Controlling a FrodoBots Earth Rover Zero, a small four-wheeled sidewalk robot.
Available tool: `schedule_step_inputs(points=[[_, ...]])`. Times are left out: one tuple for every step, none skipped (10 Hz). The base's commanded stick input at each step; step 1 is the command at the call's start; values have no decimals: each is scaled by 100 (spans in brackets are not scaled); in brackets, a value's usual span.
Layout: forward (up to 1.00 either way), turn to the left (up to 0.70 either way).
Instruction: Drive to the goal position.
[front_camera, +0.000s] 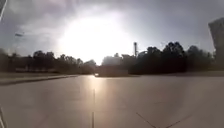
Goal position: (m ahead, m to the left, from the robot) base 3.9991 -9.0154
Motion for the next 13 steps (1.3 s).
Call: schedule_step_inputs(points=[[70,0],[70,0],[70,0],[70,0],[70,0],[70,0],[70,0],[70,0],[70,0],[70,0],[70,0],[70,0],[70,0]])
